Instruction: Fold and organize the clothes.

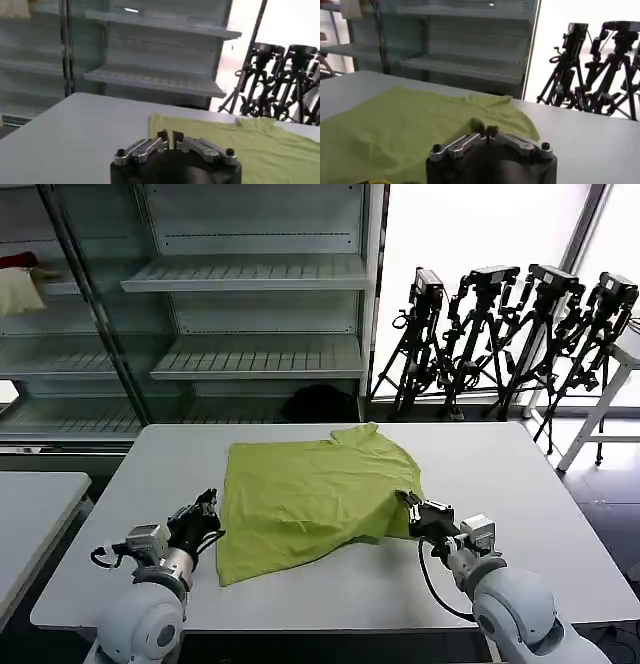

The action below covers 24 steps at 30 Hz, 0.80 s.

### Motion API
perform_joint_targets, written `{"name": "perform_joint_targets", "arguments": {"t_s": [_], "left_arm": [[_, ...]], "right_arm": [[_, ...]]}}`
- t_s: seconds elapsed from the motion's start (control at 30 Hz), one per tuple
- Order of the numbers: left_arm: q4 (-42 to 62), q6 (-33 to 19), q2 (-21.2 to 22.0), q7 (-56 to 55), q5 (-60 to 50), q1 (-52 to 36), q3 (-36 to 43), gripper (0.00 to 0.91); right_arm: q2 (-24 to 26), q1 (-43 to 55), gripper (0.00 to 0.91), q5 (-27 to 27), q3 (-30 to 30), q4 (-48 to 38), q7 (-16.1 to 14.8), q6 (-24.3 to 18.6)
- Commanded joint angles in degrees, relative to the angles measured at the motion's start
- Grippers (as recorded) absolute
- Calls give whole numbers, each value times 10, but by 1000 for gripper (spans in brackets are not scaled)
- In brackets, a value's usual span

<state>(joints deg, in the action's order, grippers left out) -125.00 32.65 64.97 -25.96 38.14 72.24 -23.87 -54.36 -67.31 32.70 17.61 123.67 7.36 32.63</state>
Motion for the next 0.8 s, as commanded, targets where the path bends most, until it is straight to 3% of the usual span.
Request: {"name": "perform_joint_targets", "arguments": {"t_s": [0.03,0.27,0.53,0.63,0.67,0.77,0.8], "left_arm": [[-62,3,12,31,-100,198,-6,907],[-46,-11,46,26,-121,219,12,907],[-56,-22,47,21,-132,243,11,907],[-52,-25,49,25,-126,237,16,796],[-48,-27,50,27,-125,234,16,695],[-38,-33,54,31,-113,216,16,574],[-37,-33,55,30,-110,211,16,494]], "right_arm": [[1,-53,0,-4,11,43,-7,-6],[1,-76,0,-10,15,62,-9,-8],[7,-91,0,-9,26,66,-14,-15],[4,-88,0,-10,23,64,-14,-16],[4,-88,0,-11,22,64,-15,-17],[3,-88,0,-26,21,60,-18,-24],[4,-89,0,-25,22,61,-18,-24]]}}
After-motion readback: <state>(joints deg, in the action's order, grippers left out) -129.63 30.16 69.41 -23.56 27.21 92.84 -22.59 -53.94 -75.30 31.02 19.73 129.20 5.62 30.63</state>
